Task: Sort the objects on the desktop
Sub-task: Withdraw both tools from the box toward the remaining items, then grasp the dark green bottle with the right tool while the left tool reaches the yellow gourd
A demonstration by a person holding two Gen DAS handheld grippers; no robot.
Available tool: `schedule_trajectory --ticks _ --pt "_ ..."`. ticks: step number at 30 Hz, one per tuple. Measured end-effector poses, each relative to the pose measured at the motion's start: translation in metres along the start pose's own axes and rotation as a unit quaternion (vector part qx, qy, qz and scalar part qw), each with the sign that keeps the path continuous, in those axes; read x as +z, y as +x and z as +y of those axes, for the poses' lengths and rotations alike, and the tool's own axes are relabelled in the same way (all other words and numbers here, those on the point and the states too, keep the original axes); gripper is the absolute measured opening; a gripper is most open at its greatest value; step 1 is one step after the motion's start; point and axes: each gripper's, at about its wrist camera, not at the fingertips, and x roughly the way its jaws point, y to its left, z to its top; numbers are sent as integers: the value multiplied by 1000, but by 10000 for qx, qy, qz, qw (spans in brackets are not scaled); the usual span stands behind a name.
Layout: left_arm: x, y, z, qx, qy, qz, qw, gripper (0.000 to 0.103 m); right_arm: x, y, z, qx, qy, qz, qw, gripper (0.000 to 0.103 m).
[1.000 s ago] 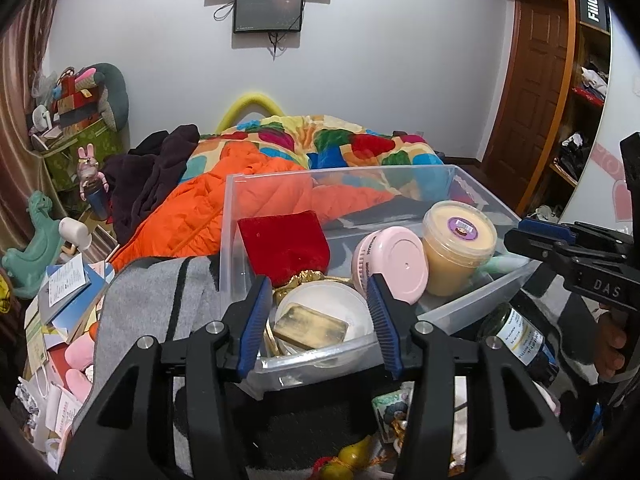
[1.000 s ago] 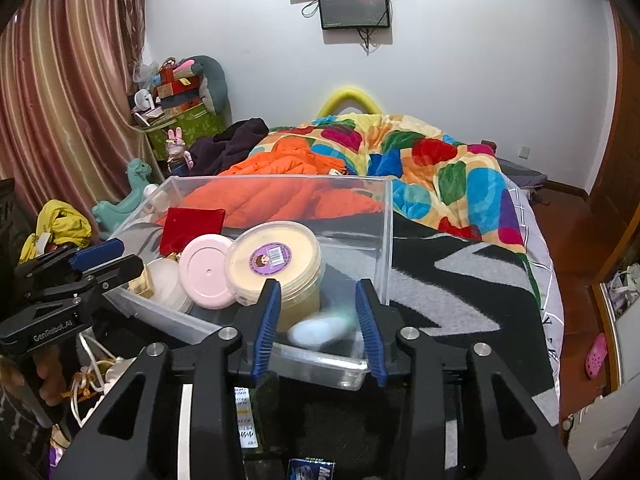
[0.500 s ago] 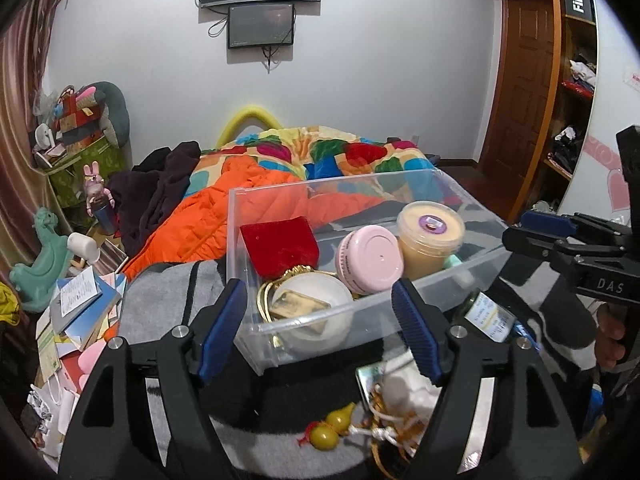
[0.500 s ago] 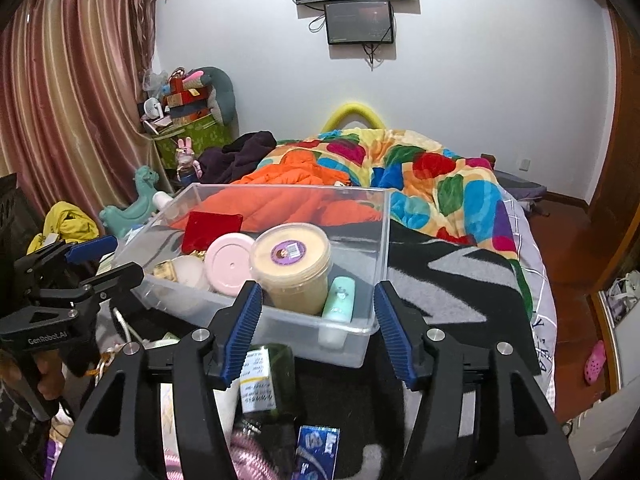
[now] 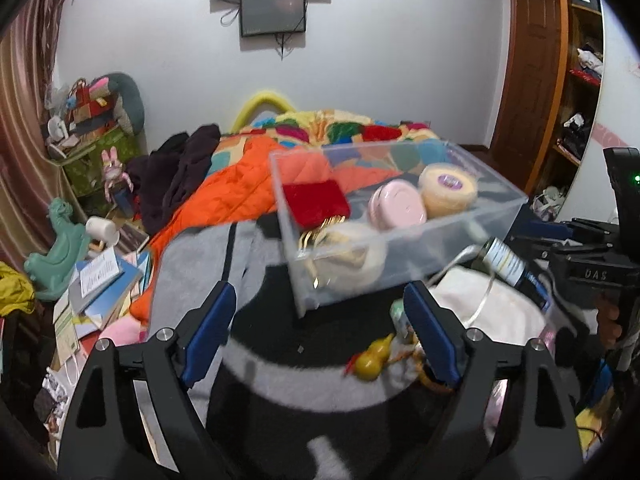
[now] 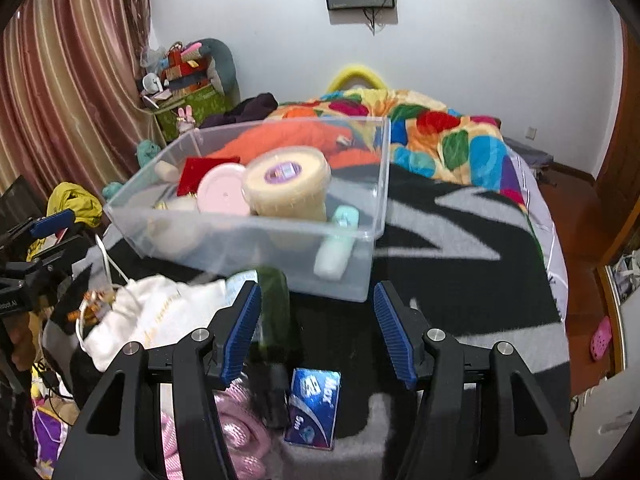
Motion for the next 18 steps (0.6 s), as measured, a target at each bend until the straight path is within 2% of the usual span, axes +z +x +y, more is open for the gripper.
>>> schedule_trajectory --ticks 4,9,13,18 --pt "-15 11 8 24 24 379 9993 88 -4 -2 -3 181 94 66 9998 55" --pt "-30 23 7 -75 148 708 9974 88 -5 -4 6 196 -66 81 9998 55" --pt "-35 35 -5 -248 338 918 9949 88 -8 2 16 195 -254 139 9994 64" --pt "-38 49 -28 -258 721 1034 9917 88 -10 11 28 79 -487 183 9986 65"
